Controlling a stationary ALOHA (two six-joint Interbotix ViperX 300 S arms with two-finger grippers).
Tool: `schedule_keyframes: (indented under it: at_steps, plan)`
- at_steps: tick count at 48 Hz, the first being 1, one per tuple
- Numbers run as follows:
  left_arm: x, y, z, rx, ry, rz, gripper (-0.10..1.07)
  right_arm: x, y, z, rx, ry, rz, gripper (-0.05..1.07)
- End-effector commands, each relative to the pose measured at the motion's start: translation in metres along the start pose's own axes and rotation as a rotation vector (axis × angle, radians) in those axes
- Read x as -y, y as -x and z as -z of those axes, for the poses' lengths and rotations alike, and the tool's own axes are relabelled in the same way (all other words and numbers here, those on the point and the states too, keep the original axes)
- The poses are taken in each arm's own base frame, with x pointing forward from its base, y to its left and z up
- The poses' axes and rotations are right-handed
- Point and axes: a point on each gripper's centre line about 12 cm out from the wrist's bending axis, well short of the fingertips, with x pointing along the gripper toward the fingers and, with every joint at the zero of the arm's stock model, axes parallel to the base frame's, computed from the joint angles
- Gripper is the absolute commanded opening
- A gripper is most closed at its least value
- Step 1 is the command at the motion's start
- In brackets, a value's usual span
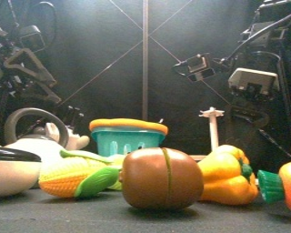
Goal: Grab banana
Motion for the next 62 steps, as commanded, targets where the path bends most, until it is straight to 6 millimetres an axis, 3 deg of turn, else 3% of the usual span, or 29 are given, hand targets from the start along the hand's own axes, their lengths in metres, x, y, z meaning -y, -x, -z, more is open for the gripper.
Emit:
schedule_keyframes:
  at_steps: [1,11,20,28,41,53,62]
  plan:
    - [0.001,-0.001,-0.006,0.021,0.001,0.002,0.89,-0.010,0.016,-0.011,0.055,0.005,-0.055,0.81]
    - [0.001,-0.001,-0.006,0.021,-0.001,0.004,0.89,-0.052,0.037,-0.012,0.143,0.093,-0.221,0.81]
    - [0.001,-0.001,-0.006,0.021,-0.001,0.004,0.89,-0.069,0.056,0.011,0.101,0.099,-0.272,0.81]
    - [0.001,-0.001,-0.005,0.020,-0.001,0.002,0.89,-0.063,0.076,0.040,-0.047,0.004,-0.252,0.81]
    - [0.000,-0.001,-0.006,0.021,0.001,-0.002,0.89,-0.053,0.090,0.066,-0.300,-0.227,-0.204,0.82]
    - [-0.003,-0.001,-0.006,0.023,0.003,-0.015,0.89,-0.031,0.106,0.068,-0.253,-0.493,-0.093,0.82]
    - [-0.004,-0.001,-0.006,0.024,0.017,-0.022,0.89,-0.030,0.098,0.084,-0.228,-0.697,-0.086,0.82]
